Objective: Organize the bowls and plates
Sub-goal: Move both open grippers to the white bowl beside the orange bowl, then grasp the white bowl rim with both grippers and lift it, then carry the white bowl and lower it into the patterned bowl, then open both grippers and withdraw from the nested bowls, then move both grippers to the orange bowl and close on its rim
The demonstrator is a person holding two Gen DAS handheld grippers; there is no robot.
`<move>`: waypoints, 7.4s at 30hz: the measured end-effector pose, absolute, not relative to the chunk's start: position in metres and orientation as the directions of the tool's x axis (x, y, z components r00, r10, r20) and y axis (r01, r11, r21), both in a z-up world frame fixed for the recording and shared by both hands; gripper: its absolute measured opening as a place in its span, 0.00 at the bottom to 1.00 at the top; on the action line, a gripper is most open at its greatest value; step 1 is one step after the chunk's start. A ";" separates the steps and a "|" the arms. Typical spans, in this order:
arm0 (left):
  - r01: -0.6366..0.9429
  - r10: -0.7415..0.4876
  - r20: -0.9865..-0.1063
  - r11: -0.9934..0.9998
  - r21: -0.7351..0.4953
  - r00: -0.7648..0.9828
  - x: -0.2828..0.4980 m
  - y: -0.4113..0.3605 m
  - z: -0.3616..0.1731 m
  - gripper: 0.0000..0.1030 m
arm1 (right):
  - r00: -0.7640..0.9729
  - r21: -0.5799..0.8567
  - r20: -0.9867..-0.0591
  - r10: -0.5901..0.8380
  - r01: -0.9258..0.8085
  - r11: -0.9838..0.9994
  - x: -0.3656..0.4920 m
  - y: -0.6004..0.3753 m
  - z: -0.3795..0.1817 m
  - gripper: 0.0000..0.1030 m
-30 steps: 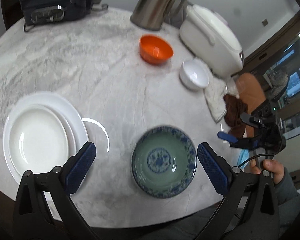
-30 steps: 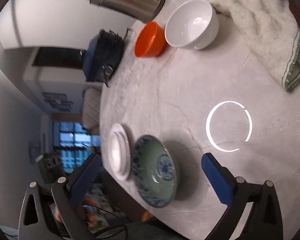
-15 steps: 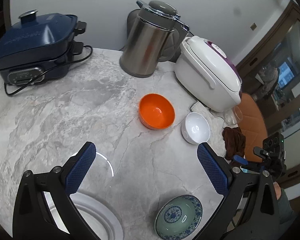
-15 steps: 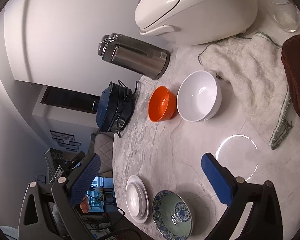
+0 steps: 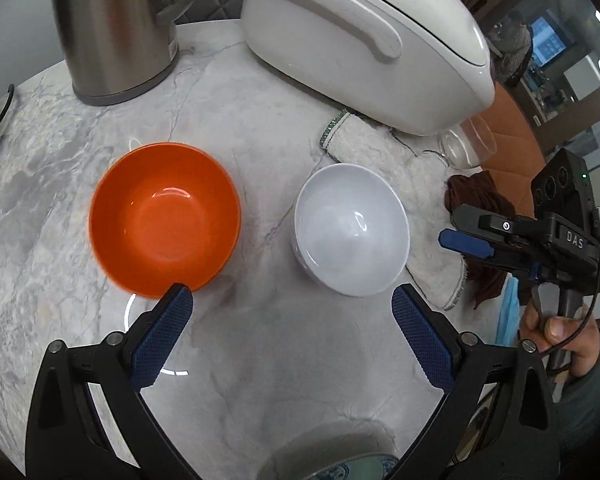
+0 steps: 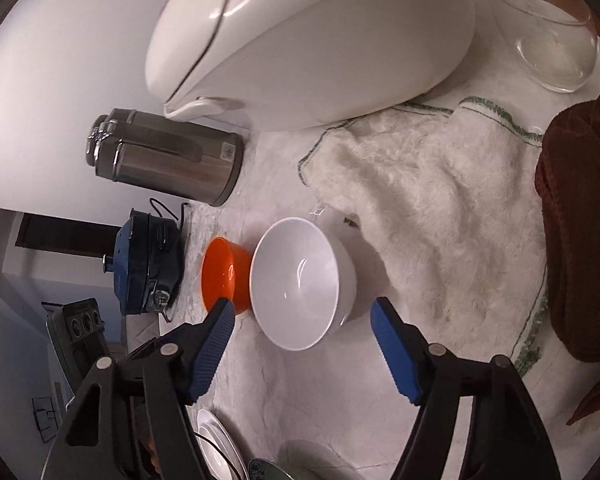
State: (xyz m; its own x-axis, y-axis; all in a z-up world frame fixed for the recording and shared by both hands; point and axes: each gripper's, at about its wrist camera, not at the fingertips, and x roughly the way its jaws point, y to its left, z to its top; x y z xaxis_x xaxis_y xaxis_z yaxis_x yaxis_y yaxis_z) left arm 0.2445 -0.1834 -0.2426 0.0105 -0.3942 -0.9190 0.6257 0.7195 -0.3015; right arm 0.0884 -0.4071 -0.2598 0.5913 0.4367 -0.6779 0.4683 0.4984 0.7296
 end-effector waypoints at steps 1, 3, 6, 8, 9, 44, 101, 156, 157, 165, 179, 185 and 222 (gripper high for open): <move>0.621 -0.378 -0.926 0.729 -0.288 0.014 0.248 -0.191 -0.252 0.97 | 0.579 0.728 -0.681 0.448 0.474 0.495 0.092 -0.410 -0.265 0.72; 0.609 -0.375 -0.927 0.735 -0.300 -0.004 0.254 -0.202 -0.264 0.90 | 0.551 0.709 -0.701 0.452 0.478 0.518 0.098 -0.412 -0.271 0.71; 0.607 -0.362 -0.932 0.740 -0.291 -0.007 0.259 -0.214 -0.277 0.85 | 0.518 0.700 -0.712 0.474 0.474 0.534 0.107 -0.411 -0.280 0.68; 0.603 -0.358 -0.934 0.744 -0.288 -0.005 0.262 -0.217 -0.281 0.85 | 0.509 0.705 -0.707 0.490 0.464 0.536 0.112 -0.411 -0.283 0.66; 0.595 -0.358 -0.934 0.749 -0.293 -0.009 0.263 -0.217 -0.284 0.85 | 0.503 0.703 -0.709 0.494 0.461 0.541 0.114 -0.411 -0.283 0.66; 0.632 -0.423 -0.900 0.671 -0.388 -0.102 0.256 -0.238 -0.280 0.56 | 0.420 0.713 -0.701 0.576 0.445 0.542 0.133 -0.415 -0.297 0.54; 0.574 -0.454 -0.886 0.703 -0.419 -0.091 0.209 -0.165 -0.207 0.12 | 0.424 0.705 -0.709 0.564 0.394 0.590 0.099 -0.367 -0.225 0.18; 0.372 -0.368 -0.913 0.834 -0.408 -0.177 0.031 -0.003 -0.288 0.13 | 0.133 0.619 -0.778 0.614 0.327 0.714 -0.011 -0.205 -0.270 0.21; 0.374 -0.366 -0.913 0.834 -0.407 -0.178 0.031 -0.002 -0.288 0.12 | 0.126 0.608 -0.788 0.602 0.317 0.728 -0.010 -0.203 -0.268 0.21; 0.371 -0.365 -0.915 0.836 -0.404 -0.174 0.033 -0.001 -0.290 0.13 | 0.107 0.543 -0.838 0.535 0.266 0.797 -0.007 -0.195 -0.263 0.21; 0.366 -0.397 -0.899 0.821 -0.439 -0.186 0.031 -0.001 -0.276 0.59 | 0.121 0.494 -0.869 0.479 0.243 0.835 -0.009 -0.192 -0.243 0.30; 0.372 -0.387 -0.915 0.837 -0.401 -0.115 0.034 0.000 -0.250 0.90 | 0.190 0.501 -0.864 0.466 0.251 0.828 -0.010 -0.207 -0.218 0.71; 0.426 -0.359 -0.932 0.852 -0.305 0.051 0.321 -0.059 -0.271 0.98 | 0.450 0.718 -0.691 0.565 0.335 0.610 0.190 -0.325 -0.242 0.84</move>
State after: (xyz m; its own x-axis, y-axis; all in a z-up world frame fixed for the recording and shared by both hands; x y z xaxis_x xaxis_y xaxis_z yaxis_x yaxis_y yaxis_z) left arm 0.3209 -0.0589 -0.2707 0.0514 -0.3594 -0.9318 0.4259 0.8518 -0.3050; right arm 0.1902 -0.3247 -0.2421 0.4504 0.5655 -0.6909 0.3348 0.6104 0.7179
